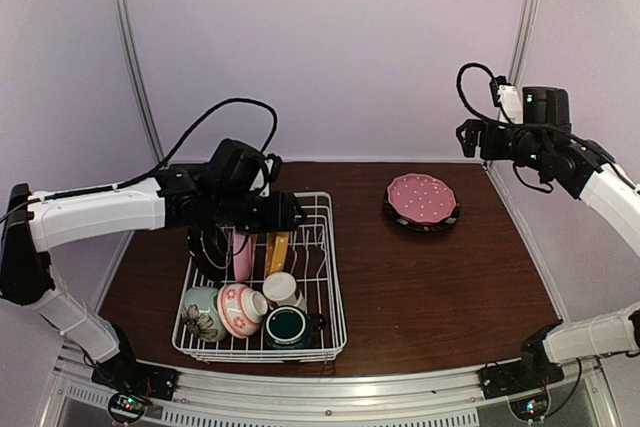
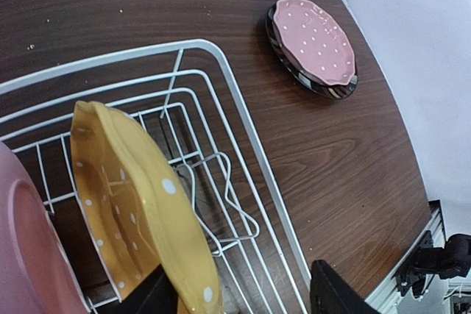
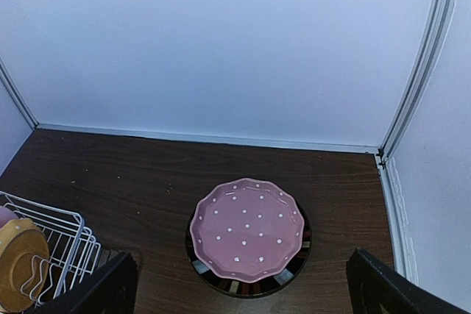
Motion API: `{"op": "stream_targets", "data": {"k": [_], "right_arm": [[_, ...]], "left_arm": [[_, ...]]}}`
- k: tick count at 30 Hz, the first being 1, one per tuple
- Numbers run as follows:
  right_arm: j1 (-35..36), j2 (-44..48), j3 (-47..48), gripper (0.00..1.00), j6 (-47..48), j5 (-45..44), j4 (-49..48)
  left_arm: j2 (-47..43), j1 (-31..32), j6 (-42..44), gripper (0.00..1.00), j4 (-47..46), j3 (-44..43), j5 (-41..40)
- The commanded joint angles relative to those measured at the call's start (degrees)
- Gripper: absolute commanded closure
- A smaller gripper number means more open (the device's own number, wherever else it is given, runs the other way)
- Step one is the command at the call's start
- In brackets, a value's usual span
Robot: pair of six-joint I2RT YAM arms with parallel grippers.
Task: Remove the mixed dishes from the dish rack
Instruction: Grab the plate from the dish rack.
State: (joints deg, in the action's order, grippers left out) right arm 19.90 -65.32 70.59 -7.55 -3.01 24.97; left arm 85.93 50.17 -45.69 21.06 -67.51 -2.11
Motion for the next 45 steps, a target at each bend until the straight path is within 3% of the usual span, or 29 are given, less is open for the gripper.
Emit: {"op": "stream_targets", "data": {"k": [1, 8, 31, 38, 45], "right_arm": [[-0.1, 0.5, -0.5, 0.0, 0.8, 0.3, -1.3], [-0.1, -0.1, -1.2, 0.0, 1.4, -0.1, -1.9], [-0.1, -2.2, -1.2, 0.0, -0.6, 2.8, -2.3], [-0.2, -2.9, -0.9, 0.0, -0.8, 5.3, -1.5], [-0.1, -2.9, -0.9, 0.0, -0.8, 5.4, -1.2]], "left_arm": [[1.0, -0.7, -2.4, 0.42, -2.4, 0.1, 2.1], [1.3, -1.6, -2.4, 0.56, -2.3, 0.4, 6.9], [-4.2, -2.7, -1.8, 0.93, -7.0, 3.9, 8.7], [-8.1, -3.7, -1.7, 1.0, -11.1, 4.8, 8.9], [-10.8, -4.8, -1.2, 1.0, -16.7, 6.0, 10.9]]}}
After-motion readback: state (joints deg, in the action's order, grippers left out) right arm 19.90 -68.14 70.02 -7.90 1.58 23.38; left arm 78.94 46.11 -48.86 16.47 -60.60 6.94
